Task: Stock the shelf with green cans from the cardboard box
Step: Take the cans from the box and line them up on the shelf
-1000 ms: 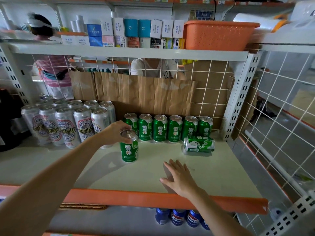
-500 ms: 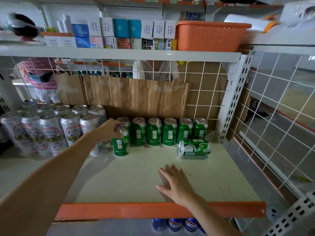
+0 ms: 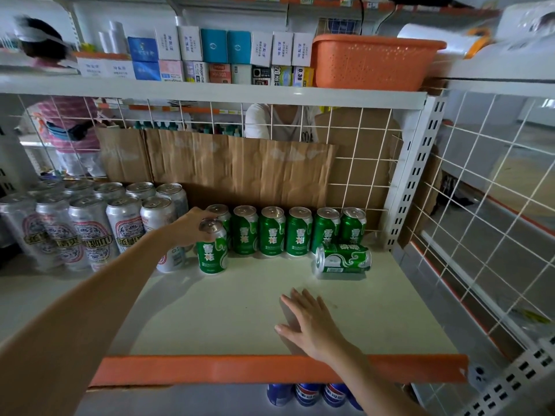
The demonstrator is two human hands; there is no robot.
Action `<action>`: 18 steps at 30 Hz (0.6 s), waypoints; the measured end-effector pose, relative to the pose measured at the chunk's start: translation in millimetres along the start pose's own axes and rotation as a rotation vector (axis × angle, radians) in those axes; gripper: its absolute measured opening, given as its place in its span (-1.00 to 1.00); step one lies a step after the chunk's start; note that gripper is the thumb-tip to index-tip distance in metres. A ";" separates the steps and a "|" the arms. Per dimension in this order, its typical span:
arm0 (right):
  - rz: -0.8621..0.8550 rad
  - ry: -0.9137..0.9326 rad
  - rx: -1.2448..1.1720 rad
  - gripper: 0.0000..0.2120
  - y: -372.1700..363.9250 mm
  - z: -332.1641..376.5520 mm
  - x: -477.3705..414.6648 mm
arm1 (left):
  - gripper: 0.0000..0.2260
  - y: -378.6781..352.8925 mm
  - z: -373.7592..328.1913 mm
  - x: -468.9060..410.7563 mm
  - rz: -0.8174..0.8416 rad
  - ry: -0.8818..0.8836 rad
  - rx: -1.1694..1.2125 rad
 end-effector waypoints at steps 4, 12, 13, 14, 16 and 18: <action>-0.005 -0.011 -0.024 0.08 3.9 2.7 2.2 | -0.44 6.2 -6.7 8.7 -0.096 -0.018 0.056; -0.134 -0.060 -0.009 -0.28 17.5 -4.1 4.8 | -0.47 -46.1 -80.9 72.0 -0.200 -0.329 0.141; -0.167 -0.066 -0.021 -0.39 19.2 -6.7 4.6 | -0.41 -66.5 -80.7 76.1 -0.123 -0.295 0.167; -0.198 -0.074 -0.047 -0.42 20.9 -9.9 4.6 | -0.29 -88.7 -77.7 78.9 -0.036 -0.246 0.169; -0.274 -0.077 -0.093 -0.38 27.9 -13.5 8.1 | -0.02 -128.3 -65.5 78.2 0.097 -0.161 0.078; -0.344 -0.063 -0.120 -0.45 35.5 -15.8 12.0 | -0.01 -149.7 -60.4 74.6 0.124 -0.103 -0.042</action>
Point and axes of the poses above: each hand's wrist, its own x-axis away from the middle knuckle, its own y-axis out of the back of the hand, z = x × y, the point moved 9 cm from there along -x, towards the middle knuckle, and after that the axes turned 3 degrees about -y, right-handed, at the moved point
